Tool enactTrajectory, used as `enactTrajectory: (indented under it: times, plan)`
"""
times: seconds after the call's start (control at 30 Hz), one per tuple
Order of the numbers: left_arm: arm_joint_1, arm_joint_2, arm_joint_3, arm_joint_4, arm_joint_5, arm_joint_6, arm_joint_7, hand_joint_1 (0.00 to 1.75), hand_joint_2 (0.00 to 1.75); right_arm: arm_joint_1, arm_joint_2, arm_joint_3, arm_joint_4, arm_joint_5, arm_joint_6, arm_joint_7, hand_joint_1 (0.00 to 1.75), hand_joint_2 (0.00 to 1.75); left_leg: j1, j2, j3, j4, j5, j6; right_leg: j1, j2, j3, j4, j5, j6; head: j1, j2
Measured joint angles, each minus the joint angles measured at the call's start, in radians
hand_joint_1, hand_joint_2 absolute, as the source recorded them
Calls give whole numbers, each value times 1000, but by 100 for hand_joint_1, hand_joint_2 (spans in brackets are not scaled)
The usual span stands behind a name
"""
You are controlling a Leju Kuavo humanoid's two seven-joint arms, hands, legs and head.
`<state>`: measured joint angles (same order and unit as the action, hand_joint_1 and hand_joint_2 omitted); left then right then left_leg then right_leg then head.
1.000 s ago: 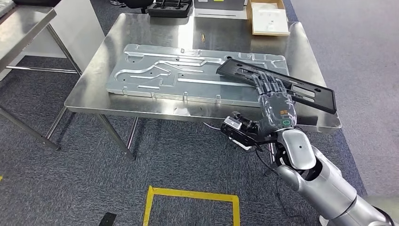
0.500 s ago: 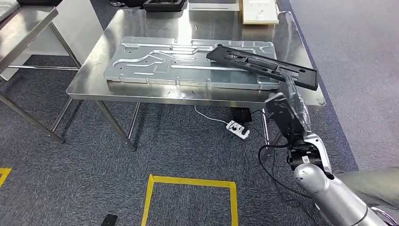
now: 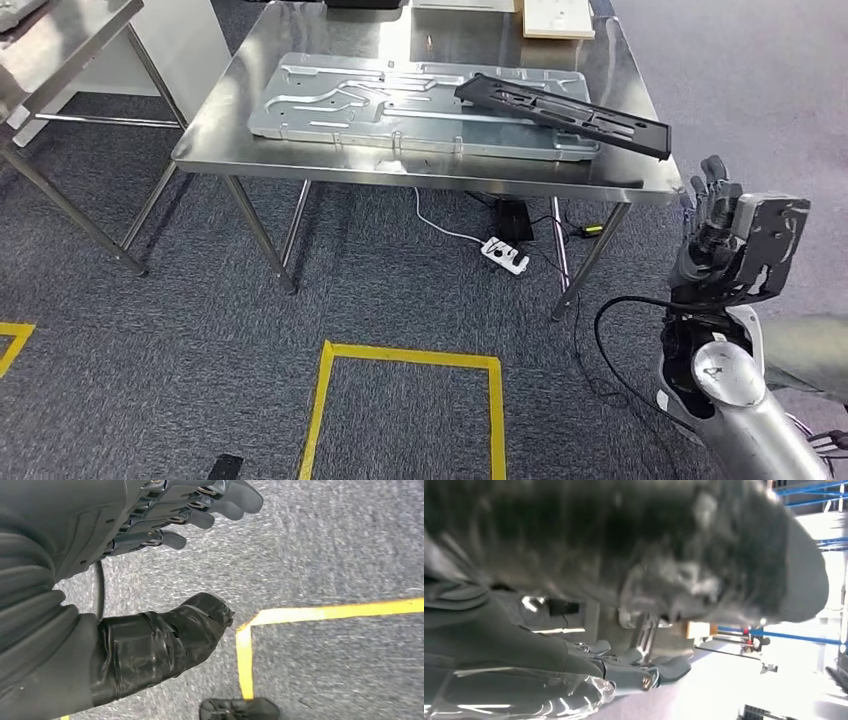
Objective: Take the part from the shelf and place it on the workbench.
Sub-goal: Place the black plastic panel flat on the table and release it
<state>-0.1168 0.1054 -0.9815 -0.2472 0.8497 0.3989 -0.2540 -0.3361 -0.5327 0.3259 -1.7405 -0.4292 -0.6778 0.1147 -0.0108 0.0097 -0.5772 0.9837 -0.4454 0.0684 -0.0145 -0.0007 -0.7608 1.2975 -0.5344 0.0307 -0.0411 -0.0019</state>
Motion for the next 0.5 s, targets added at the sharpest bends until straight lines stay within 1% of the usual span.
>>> enactTrajectory:
  times: [0.03, 0.07, 0.1, 0.13, 0.17, 0.2, 0.23, 0.27, 0.3, 0.33, 0.37, 0.4, 0.43, 0.47, 0.5]
  plan:
    - [0, 0, 0, 0, 0, 0, -2, 0, 175, 9, 0, -10, -6, -40, 3, -12, 0, 0, 0, 0, -20, 3, 13, -2, -2, 0, 17, 16, 18, 3, 0, 0]
    - [0, 0, 0, 0, 0, 1, -4, 0, 175, 16, 0, -20, -11, -86, 7, -25, 0, 0, 1, 0, -41, 8, 24, -5, -4, 0, 50, 0, 44, 5, 0, 0]
    - [0, 0, 0, 0, 1, 2, -6, 0, 175, 21, 0, -28, -16, -134, 11, -40, 0, 0, 2, 0, -60, 17, 35, -9, -7, -1, 103, -52, 57, 7, 0, 0]
    - [1, 0, 0, 0, 1, 2, -8, 0, 175, 25, -1, -36, -22, -179, 15, -56, 0, 0, 1, -1, -80, 28, 43, -14, -8, -1, 166, -127, 50, 8, 1, 0]
    - [1, 0, 0, 0, 2, 4, -10, 0, 175, 29, -1, -43, -29, -215, 16, -72, 0, 0, 1, -1, -95, 40, 49, -20, -7, 0, 217, -194, 30, 6, -1, 0]
    - [1, 0, 0, 0, 3, 5, -12, 0, 175, 33, -2, -50, -37, -242, 14, -86, 0, 0, -1, -2, -103, 49, 56, -26, -6, 1, 251, -243, 8, 1, -2, 0]
    - [2, 0, 0, 1, 5, 6, -12, 0, 175, 38, -4, -55, -45, -264, 11, -98, 0, 0, -1, -2, -108, 53, 62, -31, -2, 1, 263, -267, -5, -5, -3, 0]
    - [3, 0, 0, 1, 6, 6, -12, 0, 175, 44, -5, -58, -52, -281, 8, -108, 0, 0, 1, -2, -110, 54, 68, -38, -2, 1, 258, -268, -1, -15, -4, 0]
    - [4, 0, 0, 1, 7, 7, -12, 0, 175, 49, -6, -60, -59, -294, 4, -115, 0, 0, 3, -3, -115, 59, 63, -45, -2, 0, 250, -269, 8, -23, -3, 0]
    - [5, 0, 0, 2, 8, 7, -11, 0, 175, 52, -6, -61, -64, -303, 1, -120, 0, 0, 6, -4, -122, 69, 46, -51, -2, -2, 243, -270, 18, -31, -3, 0]
    - [6, 0, 0, 2, 9, 7, -10, 0, 175, 55, -6, -62, -69, -308, -2, -124, 0, 0, 8, -4, -132, 89, 16, -56, -3, -3, 234, -271, 28, -38, -3, 0]
    - [6, 0, 0, 2, 9, 7, -9, 0, 175, 59, -6, -65, -76, -313, -4, -130, 0, 0, 10, -4, -144, 128, -31, -61, -3, -3, 223, -271, 38, -43, -5, 0]
    - [6, -1, 0, 2, 10, 7, -8, 0, 175, 62, -6, -68, -82, -315, -5, -135, 0, 0, 11, -4, -155, 171, -74, -64, -2, -3, 213, -271, 46, -45, -6, 0]
    - [5, -1, 0, 2, 10, 7, -6, 0, 175, 67, -6, -74, -88, -317, -5, -142, 0, 0, 12, -4, -165, 227, -114, -67, -1, -3, 201, -271, 56, -47, -7, 0]
    - [5, -1, 0, 2, 10, 7, -5, 0, 175, 74, -6, -80, -95, -317, -6, -148, 0, 0, 13, -4, -172, 280, -141, -69, 0, -3, 188, -270, 67, -48, -8, 0]
